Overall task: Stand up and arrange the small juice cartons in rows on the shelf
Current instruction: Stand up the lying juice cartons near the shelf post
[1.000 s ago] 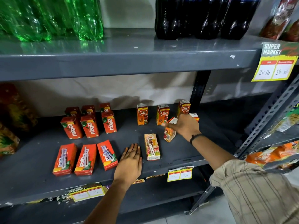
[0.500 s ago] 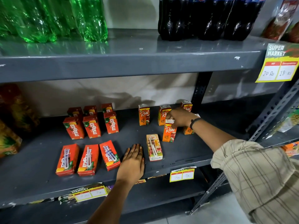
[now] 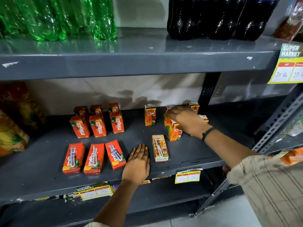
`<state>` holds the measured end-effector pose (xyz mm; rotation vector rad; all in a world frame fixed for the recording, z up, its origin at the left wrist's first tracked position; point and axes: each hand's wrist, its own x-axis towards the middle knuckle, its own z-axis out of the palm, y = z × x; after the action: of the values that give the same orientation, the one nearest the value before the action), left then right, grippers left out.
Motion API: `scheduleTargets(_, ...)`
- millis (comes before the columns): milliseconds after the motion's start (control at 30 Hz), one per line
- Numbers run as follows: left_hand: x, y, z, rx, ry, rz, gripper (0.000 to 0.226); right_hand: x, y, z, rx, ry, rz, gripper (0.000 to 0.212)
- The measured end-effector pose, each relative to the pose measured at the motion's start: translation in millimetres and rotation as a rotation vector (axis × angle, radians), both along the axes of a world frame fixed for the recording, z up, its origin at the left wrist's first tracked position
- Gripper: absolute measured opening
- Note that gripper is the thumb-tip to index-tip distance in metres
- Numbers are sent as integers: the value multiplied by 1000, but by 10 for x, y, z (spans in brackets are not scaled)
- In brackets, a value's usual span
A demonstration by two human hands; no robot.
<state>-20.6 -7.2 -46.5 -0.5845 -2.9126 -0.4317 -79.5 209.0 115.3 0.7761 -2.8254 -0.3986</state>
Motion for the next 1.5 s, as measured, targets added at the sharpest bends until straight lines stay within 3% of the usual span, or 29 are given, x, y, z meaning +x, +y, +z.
scheduleTargets(167, 12, -2, -1, -17, 7, 9, 53, 438, -280, -560, 139, -74, 396, 53)
scheduleTargets(300, 12, -2, -5, -25, 6, 12, 54, 512, -339, -775, 208, -109, 397, 41)
scheduleTargets(400, 5, 3, -5, -28, -3, 11, 54, 463, -376, -756, 168, -87, 343, 45)
scheduleTargets(500, 5, 5, -1, -18, 6, 18, 53, 366, -453, -619, -60, -99, 110, 51)
scheduleTargets(600, 13, 1, -4, -5, 7, 17, 52, 224, -536, -415, -601, -122, -212, 39)
scheduleTargets(667, 12, -4, -9, -6, -4, 20, 52, 142, -589, -348, -822, -150, -347, 32)
scheduleTargets(833, 10, -1, -13, -10, -42, 22, 53, 127, -675, -428, -899, -218, -546, 37)
scheduleTargets(1000, 6, -5, -4, -1, -45, 15, 54, 126, -683, -410, -806, -184, -539, 50)
scheduleTargets(1200, 10, 1, -15, 7, -42, 18, 54, 15, -823, -258, -470, -68, -563, 71)
scheduleTargets(1433, 0, -8, -38, 7, -36, 20, 54, -165, -878, -62, -356, -358, -553, 37)
scheduleTargets(1500, -7, -7, -42, -5, -33, 15, 54, -207, -840, 4, -309, -411, -467, 38)
